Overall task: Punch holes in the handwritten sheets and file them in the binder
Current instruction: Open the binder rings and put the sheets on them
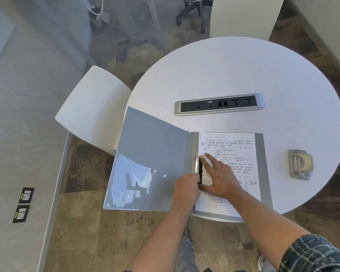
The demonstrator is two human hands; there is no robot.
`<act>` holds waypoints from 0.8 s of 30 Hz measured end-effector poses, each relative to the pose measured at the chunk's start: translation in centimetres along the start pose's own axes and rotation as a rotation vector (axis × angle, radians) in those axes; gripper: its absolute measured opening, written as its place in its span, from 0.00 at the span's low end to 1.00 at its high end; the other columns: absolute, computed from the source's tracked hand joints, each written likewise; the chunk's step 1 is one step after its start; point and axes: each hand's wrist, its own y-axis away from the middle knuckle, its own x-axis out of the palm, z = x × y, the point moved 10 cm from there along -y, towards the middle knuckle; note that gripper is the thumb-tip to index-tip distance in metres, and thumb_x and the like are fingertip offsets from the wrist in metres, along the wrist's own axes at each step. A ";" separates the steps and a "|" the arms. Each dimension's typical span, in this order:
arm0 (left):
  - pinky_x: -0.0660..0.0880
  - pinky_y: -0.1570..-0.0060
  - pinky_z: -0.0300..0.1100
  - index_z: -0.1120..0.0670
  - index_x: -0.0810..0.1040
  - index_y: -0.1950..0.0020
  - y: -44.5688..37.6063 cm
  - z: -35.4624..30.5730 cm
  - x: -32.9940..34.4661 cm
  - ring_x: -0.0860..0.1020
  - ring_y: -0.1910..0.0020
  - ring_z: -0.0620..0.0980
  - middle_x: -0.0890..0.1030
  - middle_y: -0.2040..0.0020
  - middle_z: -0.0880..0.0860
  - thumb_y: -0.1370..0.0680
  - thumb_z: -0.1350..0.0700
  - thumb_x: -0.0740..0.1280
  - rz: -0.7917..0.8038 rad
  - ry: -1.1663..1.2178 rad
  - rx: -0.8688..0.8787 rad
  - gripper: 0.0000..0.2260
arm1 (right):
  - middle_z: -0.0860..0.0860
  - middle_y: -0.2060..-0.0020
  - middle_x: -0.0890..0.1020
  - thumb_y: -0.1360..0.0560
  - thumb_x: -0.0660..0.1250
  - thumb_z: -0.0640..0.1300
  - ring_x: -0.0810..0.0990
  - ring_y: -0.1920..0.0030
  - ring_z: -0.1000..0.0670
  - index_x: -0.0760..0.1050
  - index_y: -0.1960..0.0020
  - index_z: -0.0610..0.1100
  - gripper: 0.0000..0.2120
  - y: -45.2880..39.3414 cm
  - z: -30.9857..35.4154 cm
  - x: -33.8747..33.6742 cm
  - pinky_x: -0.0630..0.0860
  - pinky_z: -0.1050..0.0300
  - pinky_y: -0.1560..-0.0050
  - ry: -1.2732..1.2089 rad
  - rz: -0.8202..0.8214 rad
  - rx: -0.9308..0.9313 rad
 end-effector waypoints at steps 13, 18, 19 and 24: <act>0.74 0.63 0.43 0.54 0.80 0.56 0.3 0.1 0.1 0.78 0.62 0.49 0.82 0.60 0.50 0.22 0.61 0.66 -0.041 0.043 0.013 0.05 | 0.58 0.17 0.52 0.28 0.48 0.80 0.71 0.32 0.47 0.48 0.16 0.51 0.50 0.6 -0.7 0.3 0.69 0.46 0.32 0.065 -0.083 -0.014; 0.69 0.65 0.38 0.55 0.81 0.56 0.3 -0.2 0.0 0.73 0.65 0.46 0.82 0.60 0.51 0.22 0.63 0.66 -0.061 0.049 0.028 0.07 | 0.58 0.17 0.51 0.29 0.52 0.80 0.68 0.29 0.47 0.49 0.16 0.52 0.50 0.2 -0.6 0.1 0.65 0.45 0.28 0.047 -0.020 -0.006; 0.69 0.65 0.39 0.55 0.81 0.56 0.4 -0.2 0.1 0.73 0.65 0.46 0.82 0.60 0.51 0.22 0.64 0.65 -0.062 0.059 0.021 0.07 | 0.58 0.17 0.51 0.29 0.53 0.79 0.68 0.29 0.47 0.49 0.16 0.52 0.50 0.2 -0.7 0.1 0.65 0.44 0.28 0.040 -0.023 -0.005; 0.66 0.68 0.39 0.56 0.80 0.59 0.7 0.0 0.3 0.73 0.66 0.48 0.79 0.64 0.51 0.24 0.67 0.64 -0.090 0.102 -0.016 0.09 | 0.59 0.17 0.53 0.28 0.51 0.78 0.70 0.32 0.48 0.49 0.16 0.52 0.49 0.4 -0.9 0.2 0.67 0.47 0.32 0.015 -0.047 -0.002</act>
